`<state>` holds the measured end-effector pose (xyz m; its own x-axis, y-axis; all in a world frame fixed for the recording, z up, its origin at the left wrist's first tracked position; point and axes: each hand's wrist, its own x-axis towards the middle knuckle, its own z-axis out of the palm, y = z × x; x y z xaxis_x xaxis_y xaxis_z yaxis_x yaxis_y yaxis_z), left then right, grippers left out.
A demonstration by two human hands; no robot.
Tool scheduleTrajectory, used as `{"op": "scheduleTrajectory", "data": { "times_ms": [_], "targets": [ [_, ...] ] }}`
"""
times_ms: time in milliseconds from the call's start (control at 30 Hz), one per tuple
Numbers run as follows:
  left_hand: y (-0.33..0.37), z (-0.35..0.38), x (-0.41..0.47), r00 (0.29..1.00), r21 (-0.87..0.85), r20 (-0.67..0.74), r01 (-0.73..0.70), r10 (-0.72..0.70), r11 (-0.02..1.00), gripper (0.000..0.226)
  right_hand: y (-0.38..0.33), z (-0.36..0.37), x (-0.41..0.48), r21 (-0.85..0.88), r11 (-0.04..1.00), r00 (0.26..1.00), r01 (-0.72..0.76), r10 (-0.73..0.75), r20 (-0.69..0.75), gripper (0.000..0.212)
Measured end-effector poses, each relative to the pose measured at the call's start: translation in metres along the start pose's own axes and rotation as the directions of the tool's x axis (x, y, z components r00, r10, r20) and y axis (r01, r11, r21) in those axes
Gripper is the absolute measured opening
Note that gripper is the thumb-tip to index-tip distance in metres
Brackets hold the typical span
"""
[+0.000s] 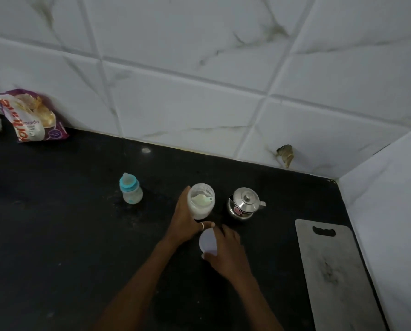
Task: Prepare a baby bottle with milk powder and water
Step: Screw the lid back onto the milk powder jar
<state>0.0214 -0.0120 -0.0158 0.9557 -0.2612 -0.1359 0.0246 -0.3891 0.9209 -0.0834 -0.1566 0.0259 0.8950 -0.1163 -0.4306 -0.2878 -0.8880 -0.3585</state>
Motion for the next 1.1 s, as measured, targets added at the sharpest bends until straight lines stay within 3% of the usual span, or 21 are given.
{"op": "scheduleTrajectory", "data": {
  "times_ms": [300, 467, 700, 933, 1033, 1100],
  "targets": [
    [0.014, 0.018, -0.003, 0.989, -0.09, -0.139, 0.028, -0.041, 0.996, 0.129, 0.014, 0.008, 0.002, -0.102, 0.986, 0.991, 0.135, -0.133, 0.028, 0.085],
    [0.02, 0.014, 0.001, 0.98, -0.059, -0.196, -0.042, 0.029, 0.997, 0.087, 0.009, 0.005, 0.004, -0.042, 0.988, 0.989, 0.149, -0.148, 0.025, 0.083],
    [0.023, -0.009, -0.005, 0.975, -0.074, -0.209, -0.09, 0.073, 0.993, 0.083, -0.004, -0.005, -0.002, 0.062, 0.994, 0.996, 0.085, -0.085, -0.001, 0.084],
    [0.049, -0.065, -0.01, 0.961, -0.028, -0.217, -0.183, 0.173, 0.983, 0.068, -0.048, -0.083, -0.013, 0.133, 0.981, 0.976, 0.142, -0.116, -0.183, 0.088],
    [0.062, -0.087, -0.01, 0.979, 0.045, -0.127, -0.152, 0.156, 0.987, 0.073, -0.082, -0.133, -0.018, 0.105, 0.967, 0.953, 0.234, -0.206, -0.222, 0.088],
    [0.09, -0.092, -0.015, 0.995, 0.031, -0.059, 0.077, -0.075, 0.997, 0.063, -0.105, -0.163, -0.02, 0.049, 0.952, 0.934, 0.302, -0.286, -0.213, 0.087]
  ]
}}
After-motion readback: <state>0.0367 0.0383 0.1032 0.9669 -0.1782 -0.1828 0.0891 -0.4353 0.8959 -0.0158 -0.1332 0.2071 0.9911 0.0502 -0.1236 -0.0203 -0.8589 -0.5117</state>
